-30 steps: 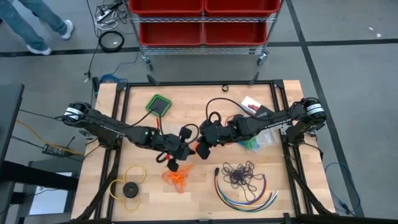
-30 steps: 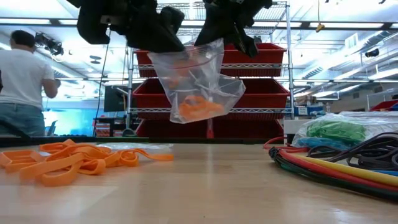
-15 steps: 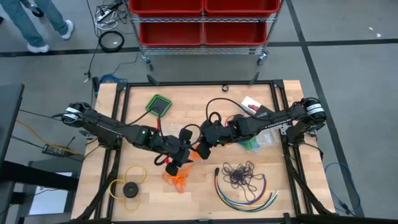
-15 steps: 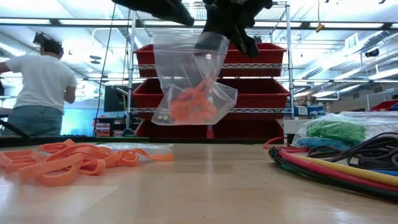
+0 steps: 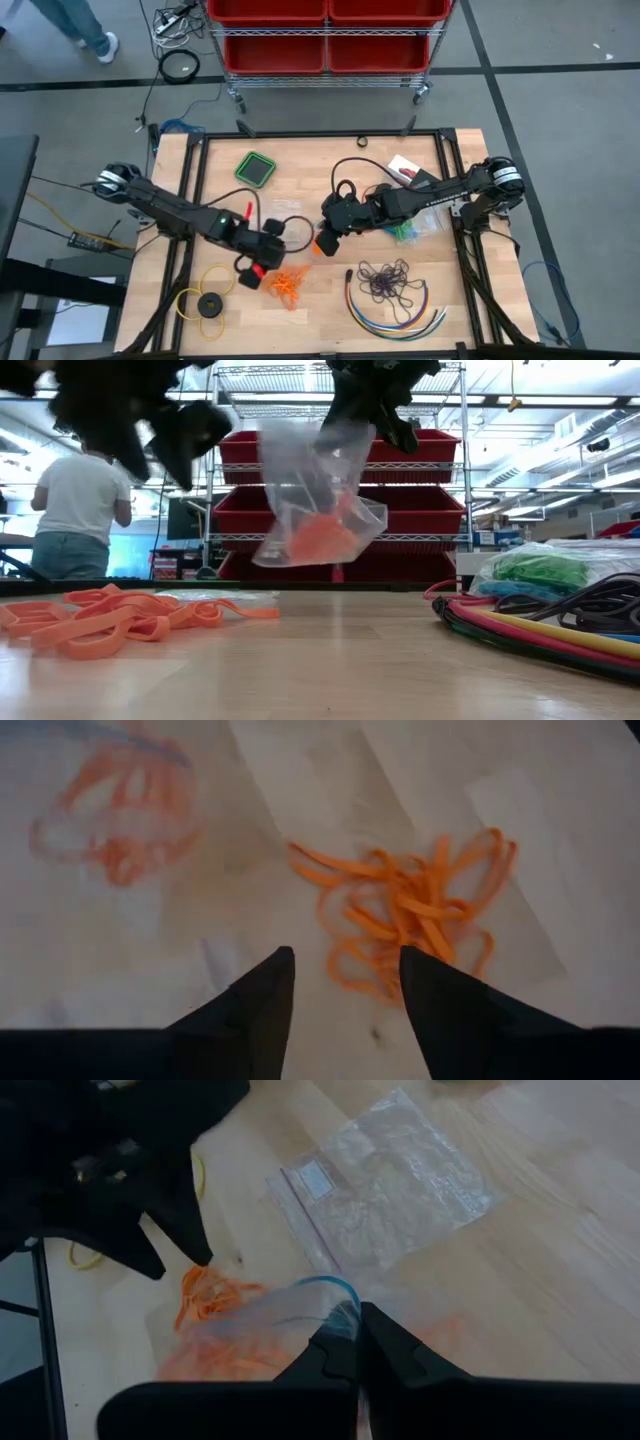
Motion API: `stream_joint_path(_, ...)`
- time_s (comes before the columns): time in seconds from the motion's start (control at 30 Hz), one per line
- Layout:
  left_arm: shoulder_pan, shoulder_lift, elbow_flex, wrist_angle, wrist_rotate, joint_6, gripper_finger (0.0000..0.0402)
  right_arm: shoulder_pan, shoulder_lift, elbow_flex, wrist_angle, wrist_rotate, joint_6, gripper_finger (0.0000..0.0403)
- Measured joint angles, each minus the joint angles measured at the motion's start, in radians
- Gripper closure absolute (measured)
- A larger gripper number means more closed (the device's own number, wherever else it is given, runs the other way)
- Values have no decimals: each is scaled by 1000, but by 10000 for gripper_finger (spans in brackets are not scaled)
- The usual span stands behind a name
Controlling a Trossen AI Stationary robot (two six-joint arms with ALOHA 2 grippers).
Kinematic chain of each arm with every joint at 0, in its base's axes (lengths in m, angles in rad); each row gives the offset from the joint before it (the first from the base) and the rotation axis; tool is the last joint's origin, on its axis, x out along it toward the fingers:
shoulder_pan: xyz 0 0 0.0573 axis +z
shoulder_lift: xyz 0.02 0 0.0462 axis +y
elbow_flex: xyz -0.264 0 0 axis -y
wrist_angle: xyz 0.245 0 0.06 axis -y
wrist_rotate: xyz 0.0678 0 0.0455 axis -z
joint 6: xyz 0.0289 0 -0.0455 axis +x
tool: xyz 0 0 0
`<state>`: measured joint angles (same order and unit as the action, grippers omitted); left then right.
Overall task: Sort rubber bands
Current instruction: Put the orange rubber band into the transparent zip bag
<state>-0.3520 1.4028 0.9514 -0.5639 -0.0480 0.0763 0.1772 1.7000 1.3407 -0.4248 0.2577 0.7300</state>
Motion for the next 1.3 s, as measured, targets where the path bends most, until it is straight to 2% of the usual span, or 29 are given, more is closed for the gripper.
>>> stream_joint_path(0.2, -72, -65, -229, 255, 3, -103, 218, 0, 0, 0, 2, 0, -1, 403)
stream_joint_path(0.43, -123, -69, -492, 569, 44, -266, 218, 0, 0, 0, 3, 0, -9, 403)
stream_joint_path(0.6, -136, -68, -612, 786, 54, -373, 225, 0, 0, 0, 8, 1, -14, 403)
stream_joint_path(0.7, -149, -68, -632, 809, 57, -389, 255, 0, 0, 0, 9, 1, -14, 403)
stream_joint_path(0.93, -167, -54, -630, 804, 122, -375, 387, 0, 0, 0, 10, 1, -19, 403)
stream_joint_path(1.17, -171, -65, -605, 791, 118, -327, 398, 0, 0, 0, 9, 1, -26, 403)
stream_joint_path(1.3, -172, -90, -526, 663, 118, -243, 399, 0, 0, 0, 9, 1, -27, 403)
